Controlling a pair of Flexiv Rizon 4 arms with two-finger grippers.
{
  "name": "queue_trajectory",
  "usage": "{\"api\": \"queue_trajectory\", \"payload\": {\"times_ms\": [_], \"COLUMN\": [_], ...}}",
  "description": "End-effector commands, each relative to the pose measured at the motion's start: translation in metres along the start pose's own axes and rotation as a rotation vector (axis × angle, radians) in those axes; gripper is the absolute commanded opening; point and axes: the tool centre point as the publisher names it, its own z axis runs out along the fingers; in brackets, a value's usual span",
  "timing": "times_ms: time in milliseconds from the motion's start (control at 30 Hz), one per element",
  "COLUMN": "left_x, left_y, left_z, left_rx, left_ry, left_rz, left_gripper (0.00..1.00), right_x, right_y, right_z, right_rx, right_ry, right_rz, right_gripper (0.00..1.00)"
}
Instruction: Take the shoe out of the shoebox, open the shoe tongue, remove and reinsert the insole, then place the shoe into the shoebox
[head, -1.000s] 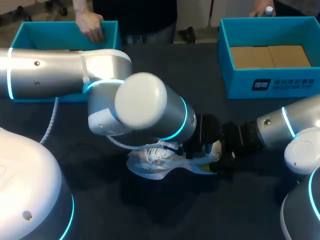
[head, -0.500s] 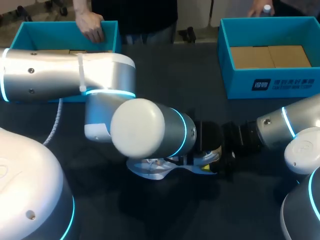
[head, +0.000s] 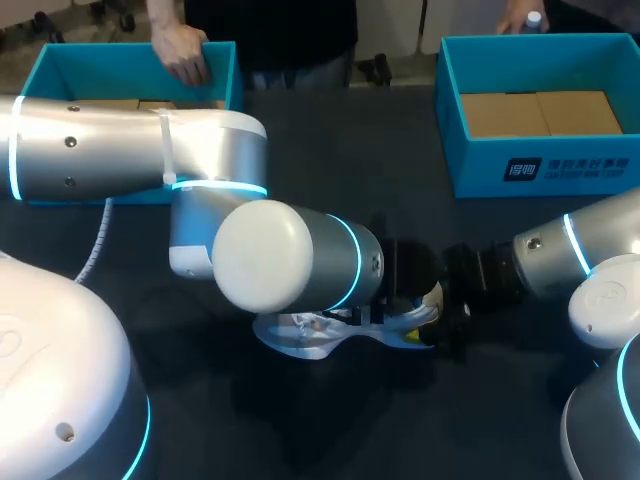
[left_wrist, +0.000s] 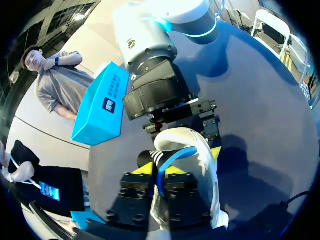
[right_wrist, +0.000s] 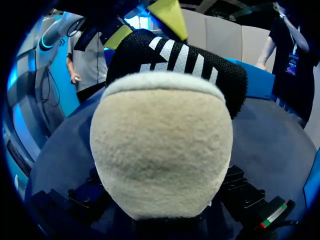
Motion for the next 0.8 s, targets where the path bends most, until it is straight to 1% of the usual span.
{"api": "queue_trajectory", "payload": {"times_ms": [33, 233, 467, 533, 667, 700, 800], "left_x": [0.000, -0.009, -0.029, -0.037, -0.051, -0.054, -0.063], "left_y": [0.003, 0.007, 0.004, 0.001, -0.008, -0.011, -0.019], "left_z": [0.003, -0.014, -0.037, -0.043, -0.055, -0.058, -0.068], "left_rx": [0.005, 0.014, 0.053, 0.061, 0.096, 0.093, 0.134], "left_ry": [0.007, -0.004, -0.003, -0.005, 0.026, 0.030, 0.043], "left_rz": [-0.002, -0.022, -0.065, -0.093, -0.182, -0.212, -0.269], "left_gripper": [0.00, 0.00, 0.00, 0.00, 0.00, 0.00, 0.00], "right_x": [0.000, 0.000, 0.000, 0.000, 0.000, 0.000, 0.000], "right_y": [0.001, 0.001, 0.001, 0.001, 0.001, 0.001, 0.001], "right_z": [0.002, 0.002, 0.002, 0.002, 0.002, 0.002, 0.002], "right_rx": [0.004, 0.004, 0.004, 0.004, 0.004, 0.004, 0.004], "right_ry": [-0.002, -0.002, -0.002, -0.002, -0.002, -0.002, -0.002], "right_rz": [0.000, 0.000, 0.000, 0.000, 0.000, 0.000, 0.000], "right_gripper": [0.00, 0.00, 0.00, 0.00, 0.00, 0.00, 0.00]}}
